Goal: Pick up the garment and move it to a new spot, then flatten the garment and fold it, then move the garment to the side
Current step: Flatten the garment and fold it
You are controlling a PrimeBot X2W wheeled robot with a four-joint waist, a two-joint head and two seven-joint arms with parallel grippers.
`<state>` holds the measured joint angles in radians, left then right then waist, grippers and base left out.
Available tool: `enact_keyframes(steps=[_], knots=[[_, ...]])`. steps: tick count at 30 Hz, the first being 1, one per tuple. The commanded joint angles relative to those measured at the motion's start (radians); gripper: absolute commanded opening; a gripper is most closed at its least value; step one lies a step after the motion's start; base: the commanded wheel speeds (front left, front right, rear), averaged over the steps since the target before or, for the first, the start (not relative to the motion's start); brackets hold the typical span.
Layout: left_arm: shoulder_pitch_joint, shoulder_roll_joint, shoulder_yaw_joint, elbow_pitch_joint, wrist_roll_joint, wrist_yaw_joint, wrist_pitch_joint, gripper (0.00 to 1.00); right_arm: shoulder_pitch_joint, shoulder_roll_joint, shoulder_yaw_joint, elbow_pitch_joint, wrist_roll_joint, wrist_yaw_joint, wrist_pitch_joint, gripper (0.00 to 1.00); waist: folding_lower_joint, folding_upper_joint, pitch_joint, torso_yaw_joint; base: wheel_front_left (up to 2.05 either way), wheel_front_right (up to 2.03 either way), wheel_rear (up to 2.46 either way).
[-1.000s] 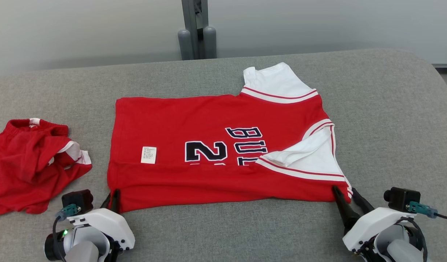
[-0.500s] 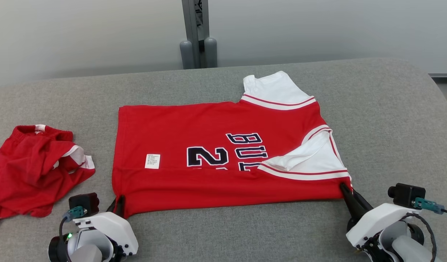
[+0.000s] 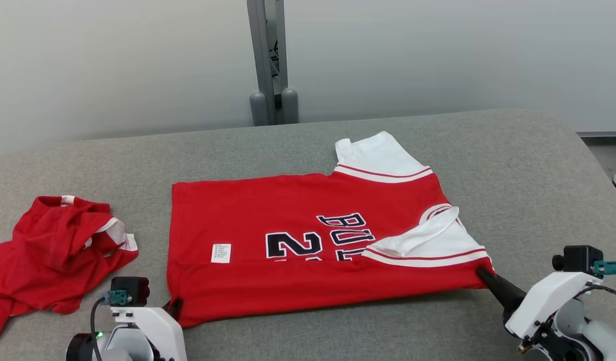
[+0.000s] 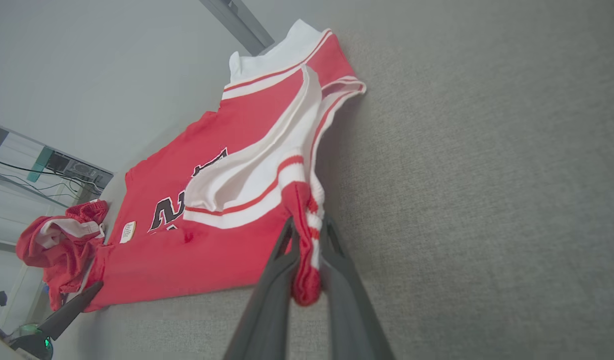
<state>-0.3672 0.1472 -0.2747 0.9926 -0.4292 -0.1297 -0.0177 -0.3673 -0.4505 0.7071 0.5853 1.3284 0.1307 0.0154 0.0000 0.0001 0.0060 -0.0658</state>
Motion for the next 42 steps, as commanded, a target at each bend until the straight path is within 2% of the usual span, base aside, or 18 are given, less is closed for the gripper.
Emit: enact_keyframes(steps=[1, 9, 10, 12, 21, 30, 31, 32, 33, 37, 42], knots=[[0.011, 0.019, -0.013, -0.019, -0.012, -0.001, 0.015, 0.0, 0.006, -0.017, 0.0, -0.008, 0.011, 0.0, 0.013, 0.0, 0.0, -0.0001, -0.006, -0.002, 0.0, 0.0, 0.0], [0.091, 0.154, -0.129, -0.253, -0.114, -0.001, 0.233, 0.0, 0.031, -0.096, 0.026, -0.064, 0.095, 0.0, 0.192, 0.0, 0.0, -0.0001, -0.024, 0.0, 0.0, 0.0, 0.0], [0.121, 0.188, -0.146, -0.32, -0.138, -0.001, 0.289, 0.0, 0.044, -0.113, 0.028, -0.079, 0.12, 0.0, 0.236, 0.0, 0.0, -0.0001, -0.027, 0.002, 0.0, 0.0, 0.0], [0.154, 0.223, -0.15, -0.38, -0.148, 0.0, 0.335, 0.0, 0.06, -0.13, 0.027, -0.094, 0.152, 0.0, 0.283, 0.0, 0.0, -0.0001, -0.031, 0.003, 0.0, 0.0, 0.0], [0.308, 0.314, -0.162, -0.656, -0.179, 0.046, 0.507, 0.0, 0.14, -0.193, 0.031, -0.164, 0.259, 0.0, 0.44, 0.0, 0.0, -0.0001, -0.045, 0.003, 0.0, 0.0, 0.0], [0.391, 0.364, -0.153, -0.826, -0.204, 0.101, 0.597, 0.0, 0.193, -0.222, 0.036, -0.19, 0.287, 0.0, 0.458, 0.0, 0.0, -0.0001, -0.047, 0.001, 0.0, 0.0, 0.0], [0.397, 0.367, -0.152, -0.84, -0.203, 0.111, 0.602, 0.3, 0.194, -0.224, 0.038, -0.183, 0.288, 0.0, 0.456, 0.14, 0.0, -0.0001, -0.047, 0.0, 0.0, 0.0, 0.0], [0.401, 0.369, -0.152, -0.851, -0.195, 0.118, 0.601, 0.78, 0.193, -0.223, 0.038, -0.176, 0.287, 0.0, 0.45, 0.59, 0.0, -0.0001, -0.047, 0.0, 0.0, 0.0, 0.0], [0.405, 0.369, -0.153, -0.86, -0.192, 0.125, 0.604, 1.0, 0.194, -0.22, 0.04, -0.165, 0.296, 0.0, 0.456, 1.0, 0.0, -0.0001, -0.047, 0.0, 0.0, 0.0, 0.0], [0.419, 0.38, -0.148, -0.892, -0.196, 0.143, 0.621, 1.0, 0.17, -0.225, 0.036, -0.147, 0.299, 0.0, 0.447, 1.0, 0.0, -0.0001, -0.047, -0.001, 0.0, 0.0, 0.0], [0.381, 0.39, -0.111, -0.914, -0.154, 0.2, 0.57, 1.0, 0.129, -0.238, 0.022, -0.131, 0.267, 0.0, 0.397, 1.0, 0.0, -0.0001, -0.04, -0.003, 0.0, 0.0, 0.0]])
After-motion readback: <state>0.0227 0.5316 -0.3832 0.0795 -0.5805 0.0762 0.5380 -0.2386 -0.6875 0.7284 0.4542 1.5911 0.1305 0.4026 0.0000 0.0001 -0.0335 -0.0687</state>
